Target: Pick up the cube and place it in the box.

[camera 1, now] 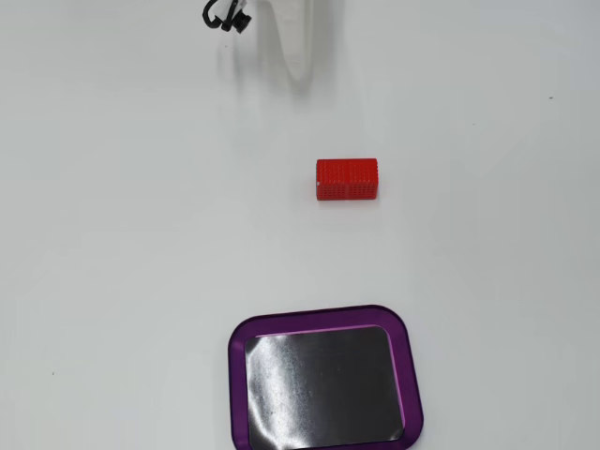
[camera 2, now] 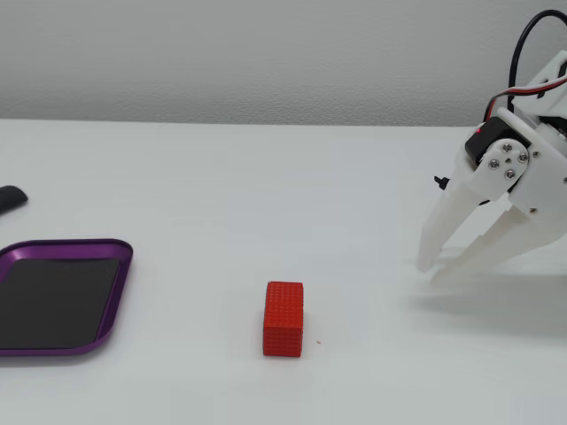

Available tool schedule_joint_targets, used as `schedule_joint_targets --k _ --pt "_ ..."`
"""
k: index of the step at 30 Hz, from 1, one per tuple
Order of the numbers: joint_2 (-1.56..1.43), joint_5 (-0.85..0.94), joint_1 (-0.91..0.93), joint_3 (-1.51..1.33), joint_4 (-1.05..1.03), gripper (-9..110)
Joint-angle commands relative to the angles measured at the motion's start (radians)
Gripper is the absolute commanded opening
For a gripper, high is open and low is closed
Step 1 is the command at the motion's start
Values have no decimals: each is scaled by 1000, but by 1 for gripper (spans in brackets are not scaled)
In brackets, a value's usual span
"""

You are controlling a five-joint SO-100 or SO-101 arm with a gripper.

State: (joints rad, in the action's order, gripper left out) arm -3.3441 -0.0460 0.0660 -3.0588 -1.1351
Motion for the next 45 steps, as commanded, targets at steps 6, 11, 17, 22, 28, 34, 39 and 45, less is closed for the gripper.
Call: schedule_joint_targets --k 6,11,17,22,28,34,39,45 --pt "-51 -5 5 -8 6 0" --pt "-51 -5 5 -8 6 0" --pt "-51 -6 5 -8 6 0" --pt "-51 6 8 -8 44 0" --pt "-49 18 8 3 100 0" --pt "-20 189 9 120 153 0" --pt "173 187 -3 328 140 6" --pt "666 187 -5 581 140 12"
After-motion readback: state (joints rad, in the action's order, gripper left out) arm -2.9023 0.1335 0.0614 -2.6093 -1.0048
